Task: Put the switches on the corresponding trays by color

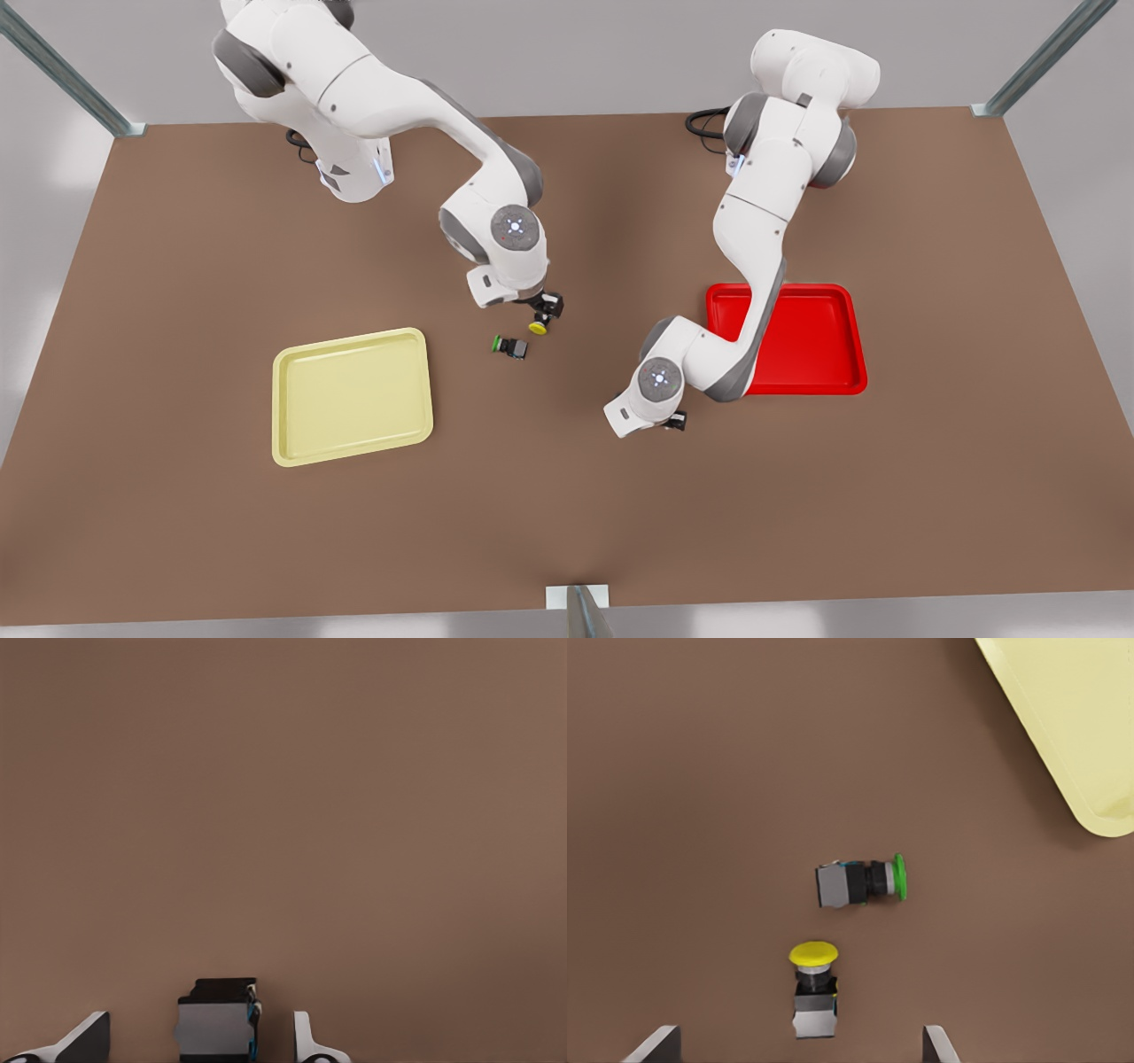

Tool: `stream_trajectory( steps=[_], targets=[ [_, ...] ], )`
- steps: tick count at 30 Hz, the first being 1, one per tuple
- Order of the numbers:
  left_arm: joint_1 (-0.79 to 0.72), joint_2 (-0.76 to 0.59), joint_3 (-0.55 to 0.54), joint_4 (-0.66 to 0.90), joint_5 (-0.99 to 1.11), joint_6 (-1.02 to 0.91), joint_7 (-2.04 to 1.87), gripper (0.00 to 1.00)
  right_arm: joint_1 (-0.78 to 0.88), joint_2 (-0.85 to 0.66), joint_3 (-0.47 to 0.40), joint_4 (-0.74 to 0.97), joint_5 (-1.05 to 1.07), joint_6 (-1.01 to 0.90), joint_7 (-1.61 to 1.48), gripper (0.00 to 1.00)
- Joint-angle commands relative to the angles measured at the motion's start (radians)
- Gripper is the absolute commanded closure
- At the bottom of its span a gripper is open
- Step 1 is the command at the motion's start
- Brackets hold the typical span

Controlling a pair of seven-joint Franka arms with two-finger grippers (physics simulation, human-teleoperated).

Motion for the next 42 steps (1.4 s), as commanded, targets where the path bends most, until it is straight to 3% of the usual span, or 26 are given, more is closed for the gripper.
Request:
stream_trajectory(
  steps=[1, 7, 9, 11, 17, 25, 37, 40, 42],
  targets=[
    [0.0, 0.002, 0.0, 0.0, 0.005, 0.01, 0.0, 0.0, 0.0, 0.012, 0.008, -0.003, 0.0, 0.004, 0.001, 0.0],
    [0.002, 0.014, 0.0, 0.0, 0.005, 0.019, 0.005, 0.0, 0.004, 0.017, 0.056, -0.199, -0.005, 0.203, 0.087, 0.0],
    [0.002, 0.014, 0.0, 0.0, 0.005, 0.019, 0.005, 0.17, 0.02, 0.061, 0.056, -0.198, -0.06, 0.229, 0.13, 0.0],
    [0.002, 0.016, 0.0, 0.0, 0.005, 0.019, 0.003, 0.27, 0.023, 0.084, 0.054, -0.202, -0.086, 0.255, 0.144, 0.0],
    [0.002, 0.016, 0.0, 0.0, 0.006, 0.019, 0.003, 0.4, 0.037, 0.135, 0.053, -0.201, -0.253, 0.259, 0.261, 0.0],
    [0.002, 0.014, 0.002, 0.0, 0.008, 0.019, 0.002, 0.48, 0.037, 0.161, 0.056, -0.186, -0.272, 0.312, 0.336, 0.0],
    [0.0, 0.022, 0.0, 0.0, 0.008, 0.021, 0.0, 0.49, 0.023, 0.219, 0.054, -0.179, -0.319, 0.361, 0.359, 0.0],
    [0.002, 0.02, 0.0, 0.0, 0.008, 0.019, 0.002, 0.49, 0.023, 0.222, 0.053, -0.169, -0.319, 0.364, 0.363, 0.07],
    [0.002, 0.0, 0.002, 0.0, 0.011, 0.01, 0.011, 0.49, 0.023, 0.224, 0.053, -0.169, -0.319, 0.363, 0.357, 0.23]
  ],
)
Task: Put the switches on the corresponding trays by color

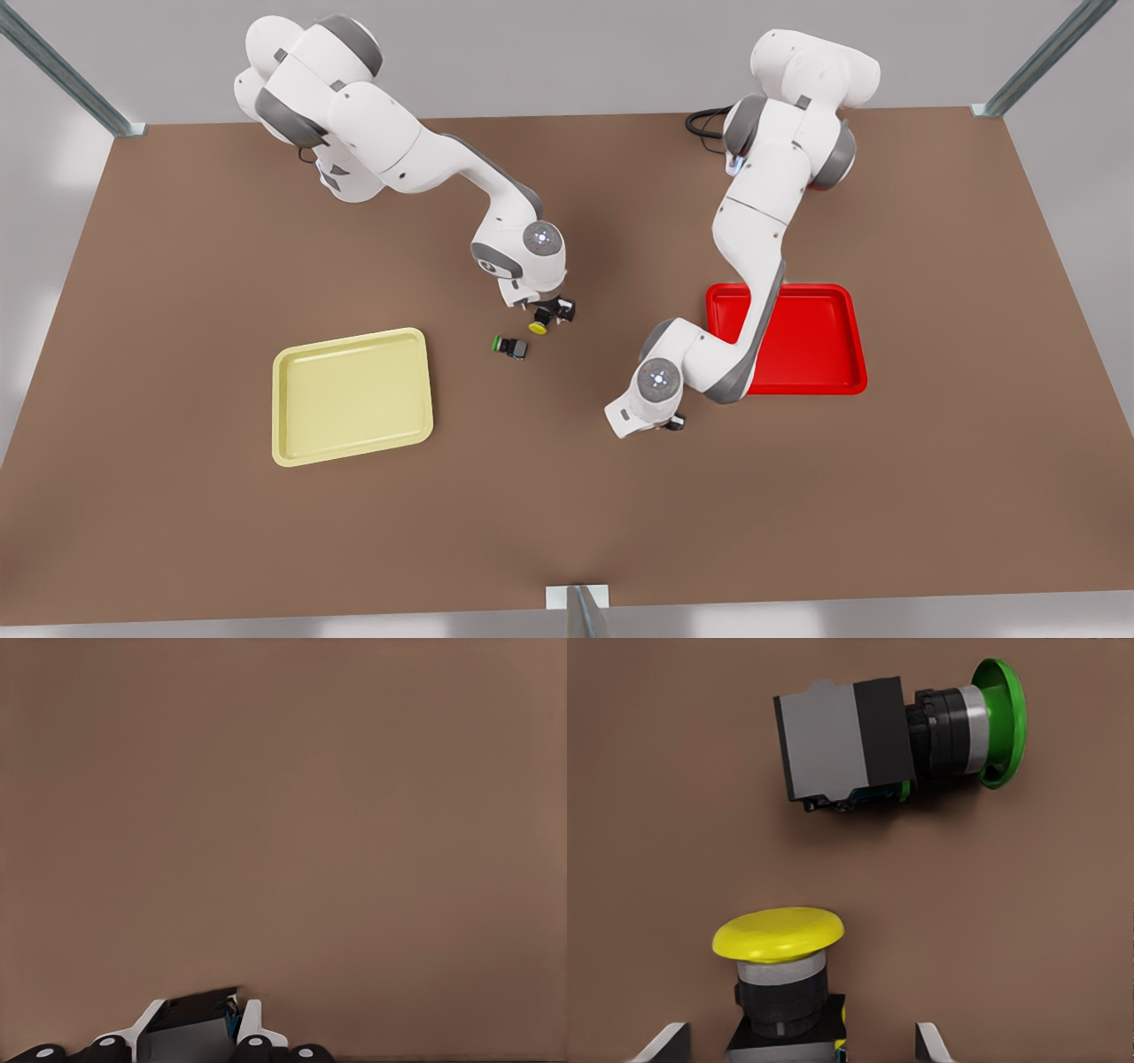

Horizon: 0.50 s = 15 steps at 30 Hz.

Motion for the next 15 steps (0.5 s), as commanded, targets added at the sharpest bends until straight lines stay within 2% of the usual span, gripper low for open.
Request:
stream_trajectory(
  steps=[1, 3, 6, 7, 11, 14, 15],
  targets=[
    [0.0, -0.006, 0.002, 0.0, -0.013, -0.003, 0.003, 0.49, 0.0, -0.001, 0.0, -0.001, 0.0, 0.0, -0.001, 0.25],
    [0.005, -0.075, 0.005, -0.057, -0.016, -0.044, 0.043, 0.48, 0.005, -0.001, 0.0, -0.001, 0.0, 0.0, -0.006, 0.34],
    [0.017, -0.236, 0.032, -0.252, -0.025, -0.041, 0.135, 0.49, 0.002, -0.008, 0.002, -0.003, 0.0, -0.008, -0.003, 0.34],
    [0.018, -0.274, 0.06, -0.293, -0.027, -0.041, 0.18, 0.48, 0.002, -0.008, 0.003, -0.003, 0.0, -0.009, -0.004, 0.37],
    [0.018, -0.35, 0.161, -0.391, -0.027, -0.037, 0.287, 0.48, 0.006, -0.007, 0.003, -0.001, 0.0, -0.009, -0.006, 0.43],
    [0.02, -0.362, 0.222, -0.416, -0.03, -0.035, 0.359, 0.49, 0.006, -0.007, 0.003, -0.003, 0.0, -0.009, -0.012, 0.42],
    [0.02, -0.396, 0.239, -0.472, -0.042, -0.015, 0.396, 0.49, 0.006, -0.007, 0.003, -0.003, 0.0, -0.009, -0.01, 0.42]
  ],
)
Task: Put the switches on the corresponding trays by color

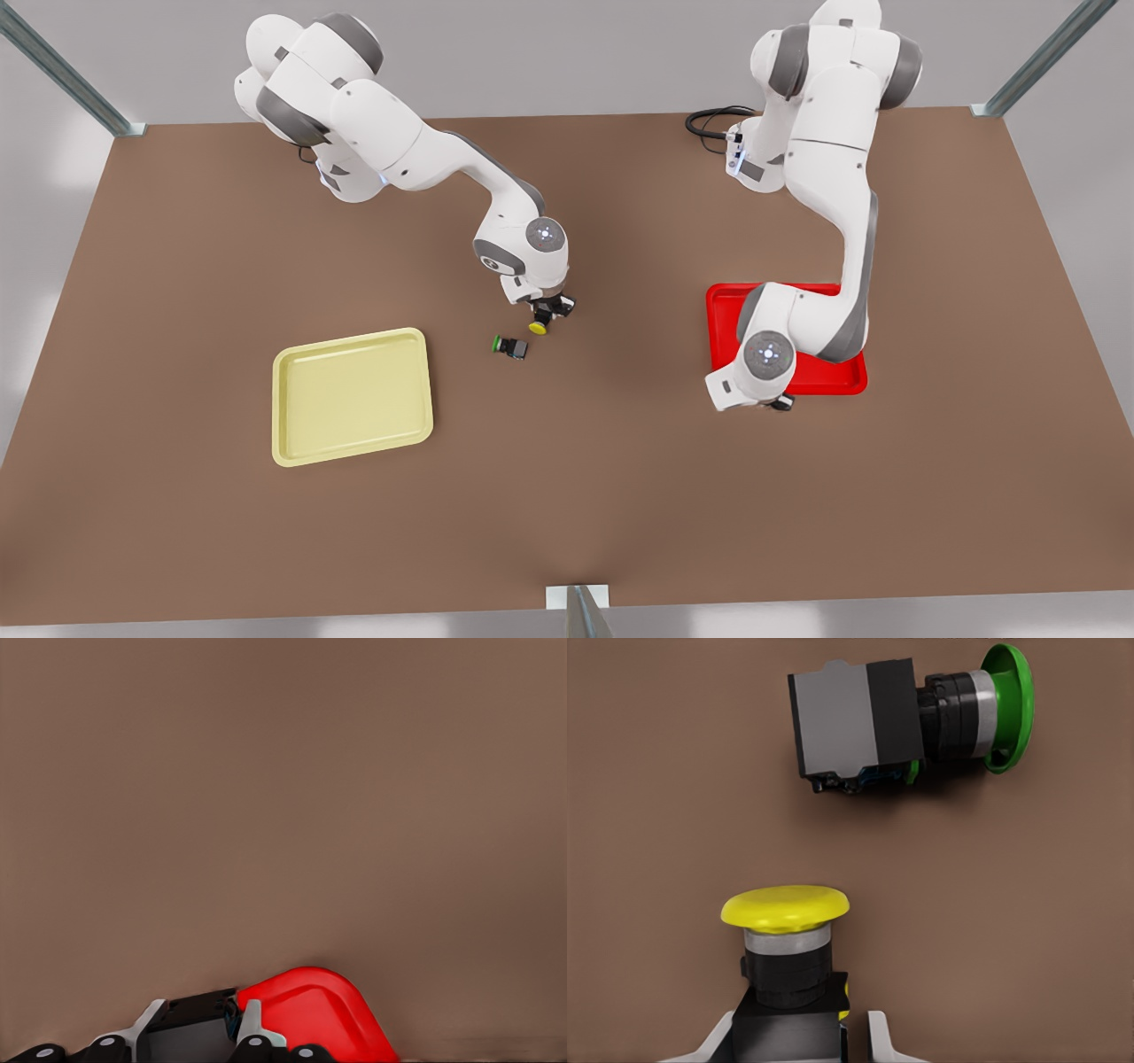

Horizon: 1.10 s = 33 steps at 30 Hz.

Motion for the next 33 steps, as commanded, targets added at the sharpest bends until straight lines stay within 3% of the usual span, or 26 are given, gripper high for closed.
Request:
stream_trajectory(
  steps=[1, 9, 11, 15, 18, 23, 27, 30, 31, 33],
  targets=[
    [-0.001, -0.015, 0.012, -0.038, -0.026, 0.037, 0.013, 0.49, 0.0, 0.0, 0.0, 0.0, 0.0, 0.0, -0.001, 0.43],
    [-0.002, -0.101, 0.135, -0.315, -0.027, 0.064, 0.168, 0.44, -0.002, -0.005, 0.0, 0.002, 0.0, -0.002, -0.006, 0.46],
    [-0.001, -0.088, 0.135, -0.315, -0.027, 0.066, 0.168, 0.0, 0.0, -0.003, 0.0, 0.002, 0.0, -0.002, -0.006, 0.46],
    [-0.001, -0.088, 0.135, -0.315, -0.029, 0.06, 0.166, 0.0, 0.0, -0.005, 0.0, 0.002, 0.0, -0.002, -0.006, 0.47],
    [-0.004, -0.102, 0.135, -0.197, -0.113, -0.012, 0.146, 0.0, -0.002, -0.014, 0.0, 0.002, 0.0, -0.002, -0.006, 0.47],
    [-0.005, -0.101, 0.152, 0.242, -0.234, -0.318, -0.115, 0.0, -0.008, -0.045, 0.0, -0.008, 0.0, -0.005, -0.026, 0.47],
    [0.01, -0.133, 0.15, 0.388, -0.227, -0.353, -0.185, 0.0, -0.051, -0.107, 0.0, -0.034, 0.005, -0.051, -0.101, 0.47],
    [0.337, -0.233, -0.242, 0.383, -0.047, -0.376, -0.188, 0.0, -0.092, -0.163, 0.0, -0.084, 0.008, -0.061, -0.187, 0.47],
    [0.38, -0.245, -0.296, 0.38, -0.041, -0.384, -0.188, 0.0, -0.107, -0.184, 0.0, -0.1, 0.008, -0.061, -0.21, 0.47],
    [0.371, -0.231, -0.298, 0.388, -0.041, -0.394, -0.208, 0.0, -0.152, -0.241, 0.0, -0.135, 0.012, -0.107, -0.309, 0.47]
  ],
)
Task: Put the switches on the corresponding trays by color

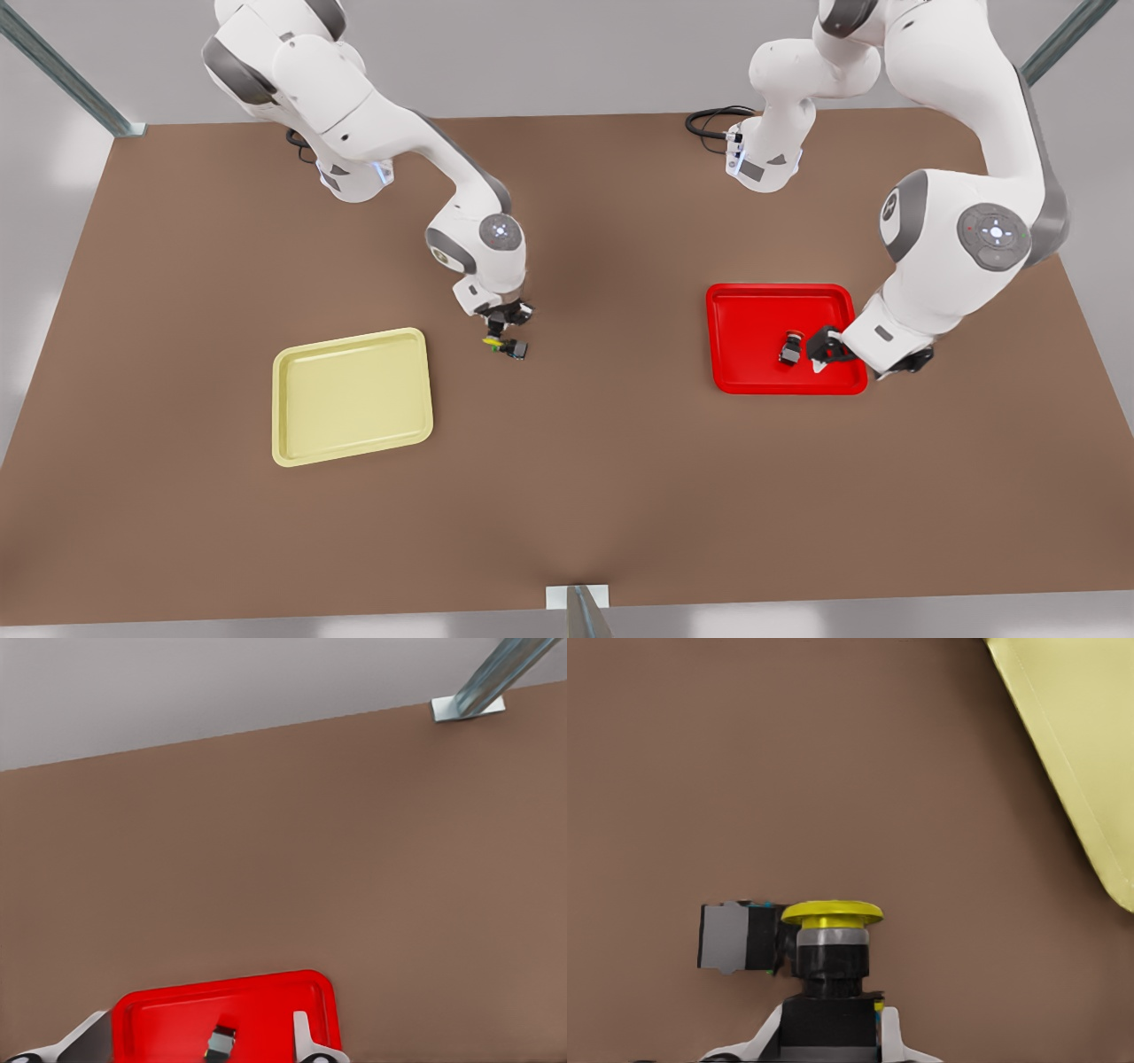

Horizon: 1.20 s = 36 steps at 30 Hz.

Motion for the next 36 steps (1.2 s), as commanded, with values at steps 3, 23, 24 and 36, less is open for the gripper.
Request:
stream_trajectory(
  steps=[3, 23, 24, 36],
  targets=[
    [0.0, 0.003, -0.001, 0.0, 0.044, 0.001, 0.001, 0.0, -0.067, -0.06, 0.0, -0.061, -0.046, -0.052, -0.061, 0.47],
    [-0.009, -0.003, -0.001, 0.0, 0.044, -0.047, 0.0, 0.0, -0.326, -0.059, -0.254, -0.159, -0.044, 0.124, -0.788, 0.13],
    [-0.012, -0.004, -0.003, 0.0, 0.044, -0.052, 0.0, 0.0, -0.326, -0.059, -0.257, -0.159, -0.044, 0.124, -0.789, 0.08],
    [-0.02, -0.01, -0.001, 0.0, 0.044, -0.067, -0.011, 0.0, -0.326, -0.062, -0.26, -0.159, -0.044, 0.123, -0.791, 0.0]
  ],
)
